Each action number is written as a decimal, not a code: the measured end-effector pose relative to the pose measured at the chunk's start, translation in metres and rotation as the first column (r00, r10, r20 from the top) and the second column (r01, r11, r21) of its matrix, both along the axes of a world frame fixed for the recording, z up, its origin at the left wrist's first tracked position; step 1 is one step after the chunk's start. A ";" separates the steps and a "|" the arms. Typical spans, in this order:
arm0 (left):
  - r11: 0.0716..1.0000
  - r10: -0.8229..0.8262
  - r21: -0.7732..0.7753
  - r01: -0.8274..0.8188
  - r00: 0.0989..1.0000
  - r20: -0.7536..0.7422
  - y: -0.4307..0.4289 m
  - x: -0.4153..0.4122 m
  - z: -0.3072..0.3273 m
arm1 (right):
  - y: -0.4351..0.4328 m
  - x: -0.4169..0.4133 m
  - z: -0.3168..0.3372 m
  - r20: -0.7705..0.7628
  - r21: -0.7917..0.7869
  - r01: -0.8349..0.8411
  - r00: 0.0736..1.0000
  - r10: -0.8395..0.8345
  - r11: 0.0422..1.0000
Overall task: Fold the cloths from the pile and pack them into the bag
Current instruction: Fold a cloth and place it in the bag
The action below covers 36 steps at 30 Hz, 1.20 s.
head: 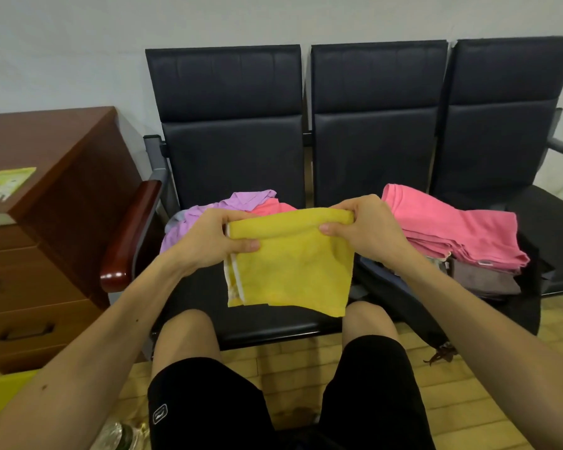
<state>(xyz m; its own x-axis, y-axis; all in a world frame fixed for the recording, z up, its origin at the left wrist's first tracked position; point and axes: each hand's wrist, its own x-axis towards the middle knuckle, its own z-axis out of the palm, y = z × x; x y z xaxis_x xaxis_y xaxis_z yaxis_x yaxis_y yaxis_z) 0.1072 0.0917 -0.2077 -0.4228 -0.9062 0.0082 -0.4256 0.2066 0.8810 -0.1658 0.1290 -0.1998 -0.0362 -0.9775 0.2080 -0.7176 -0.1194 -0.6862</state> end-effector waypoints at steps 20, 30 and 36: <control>0.926 0.166 -0.356 -0.124 0.982 0.089 0.006 -0.008 0.014 | 0.014 -0.009 -0.004 0.194 0.000 -0.100 0.976 0.098 0.995; 0.948 0.132 -0.232 -0.220 0.930 -0.343 0.011 -0.037 0.028 | 0.029 -0.004 -0.026 0.880 0.174 -0.327 0.474 0.002 0.929; 0.929 0.314 -0.105 -0.356 0.905 -0.287 -0.005 -0.040 0.006 | 0.029 0.002 -0.040 0.871 0.223 -0.328 0.490 -0.036 0.918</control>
